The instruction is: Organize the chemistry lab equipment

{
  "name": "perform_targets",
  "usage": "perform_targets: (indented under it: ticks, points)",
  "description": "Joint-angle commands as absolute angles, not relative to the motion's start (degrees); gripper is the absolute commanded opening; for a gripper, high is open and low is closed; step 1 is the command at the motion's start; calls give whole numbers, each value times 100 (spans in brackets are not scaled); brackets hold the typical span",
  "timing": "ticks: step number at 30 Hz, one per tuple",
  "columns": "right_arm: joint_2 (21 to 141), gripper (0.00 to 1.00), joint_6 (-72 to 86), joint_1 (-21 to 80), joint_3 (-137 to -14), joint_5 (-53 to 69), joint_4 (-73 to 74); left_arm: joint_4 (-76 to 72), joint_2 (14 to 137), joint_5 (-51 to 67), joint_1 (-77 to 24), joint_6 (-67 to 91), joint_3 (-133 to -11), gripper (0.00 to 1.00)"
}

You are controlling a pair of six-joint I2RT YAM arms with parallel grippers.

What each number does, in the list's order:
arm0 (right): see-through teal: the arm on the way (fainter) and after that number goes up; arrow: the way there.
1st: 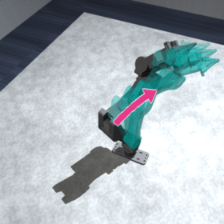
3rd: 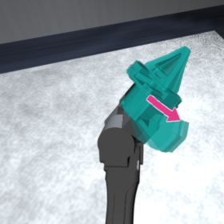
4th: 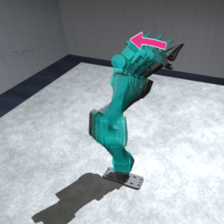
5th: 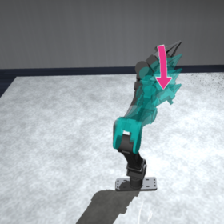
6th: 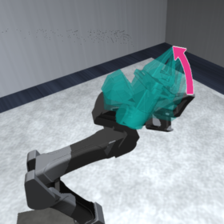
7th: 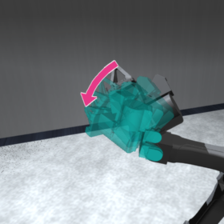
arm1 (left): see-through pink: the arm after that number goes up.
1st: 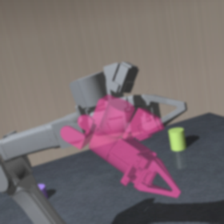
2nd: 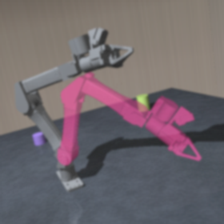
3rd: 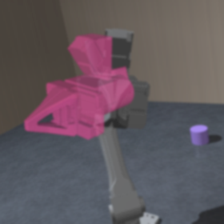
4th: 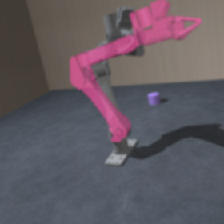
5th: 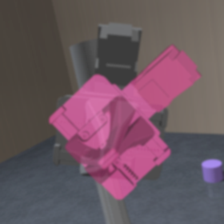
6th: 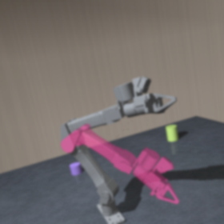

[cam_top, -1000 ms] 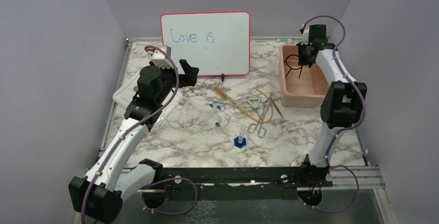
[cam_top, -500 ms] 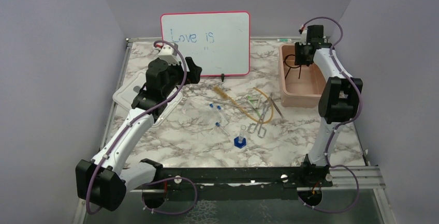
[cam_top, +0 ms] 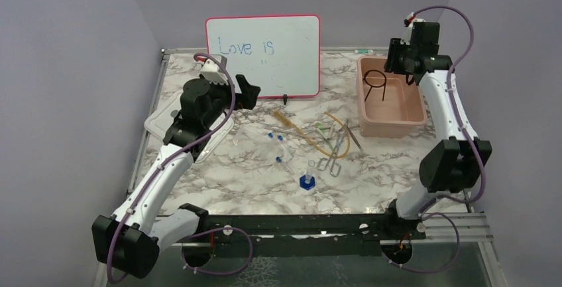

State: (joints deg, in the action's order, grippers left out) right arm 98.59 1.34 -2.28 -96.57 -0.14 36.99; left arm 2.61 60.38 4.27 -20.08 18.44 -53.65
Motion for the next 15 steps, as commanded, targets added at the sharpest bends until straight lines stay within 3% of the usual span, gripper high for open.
perform_targets:
  ticks: [1,8,15]
  points:
    - [8746,49,688,445,-8767,132,3655,-353,5899,2334,-2133,1900,-5098,93]
    - [7364,50,1486,1094,-7195,895,2778,-466,5811,3172,-3303,1854,-4569,89]
    - [6380,50,1998,1094,-6117,2004,1952,-618,5801,2220,-4901,1193,-3996,84]
